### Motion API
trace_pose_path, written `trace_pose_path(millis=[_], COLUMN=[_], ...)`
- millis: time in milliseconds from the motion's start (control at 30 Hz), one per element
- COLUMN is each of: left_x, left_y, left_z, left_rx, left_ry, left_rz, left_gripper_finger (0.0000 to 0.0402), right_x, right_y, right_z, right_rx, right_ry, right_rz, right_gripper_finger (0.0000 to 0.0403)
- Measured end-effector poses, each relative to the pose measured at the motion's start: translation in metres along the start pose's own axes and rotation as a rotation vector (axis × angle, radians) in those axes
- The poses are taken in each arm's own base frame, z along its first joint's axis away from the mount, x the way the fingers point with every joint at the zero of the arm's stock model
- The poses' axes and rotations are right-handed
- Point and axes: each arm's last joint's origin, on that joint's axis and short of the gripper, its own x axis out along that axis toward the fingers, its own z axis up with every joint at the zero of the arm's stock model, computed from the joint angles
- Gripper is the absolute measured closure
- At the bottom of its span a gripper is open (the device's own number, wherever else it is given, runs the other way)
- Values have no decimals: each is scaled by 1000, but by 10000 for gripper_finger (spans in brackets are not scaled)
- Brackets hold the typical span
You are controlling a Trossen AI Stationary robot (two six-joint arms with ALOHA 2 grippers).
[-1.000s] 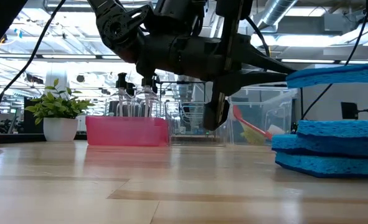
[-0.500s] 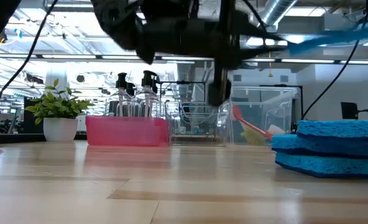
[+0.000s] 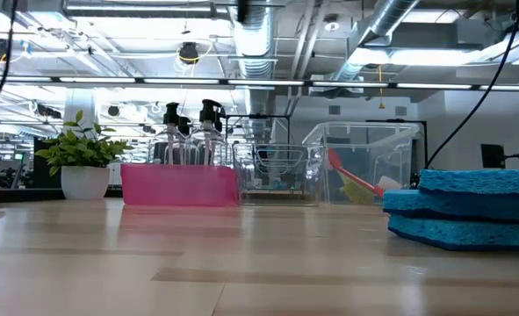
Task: Pick & Place Kitchen Sink Supplies
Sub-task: Put the blue sponge into the transparent bin
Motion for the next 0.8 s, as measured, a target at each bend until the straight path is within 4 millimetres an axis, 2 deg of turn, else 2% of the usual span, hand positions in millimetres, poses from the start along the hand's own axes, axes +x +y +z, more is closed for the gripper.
trace_pose_path(millis=[100,200,333,467,800], left_x=[-29,-53,-68,-66,-40], left_y=[-11,-19,-23,-20,-2], left_z=[21,33,40,39,22], left_rx=[144,246,306,345,380], left_ry=[-115,-186,-222,-212,-173], left_rz=[209,393,518,551,624], left_gripper_finger=[393,392,392,392,392], right_x=[0,0,0,0,0], right_y=[0,0,0,0,0], right_z=[0,0,0,0,0], right_rx=[0,0,-2,-4,-4], right_ry=[-1,-2,-1,0,1], right_rz=[-2,-2,-3,-4,-4], right_gripper_finger=[288,288,288,288,288])
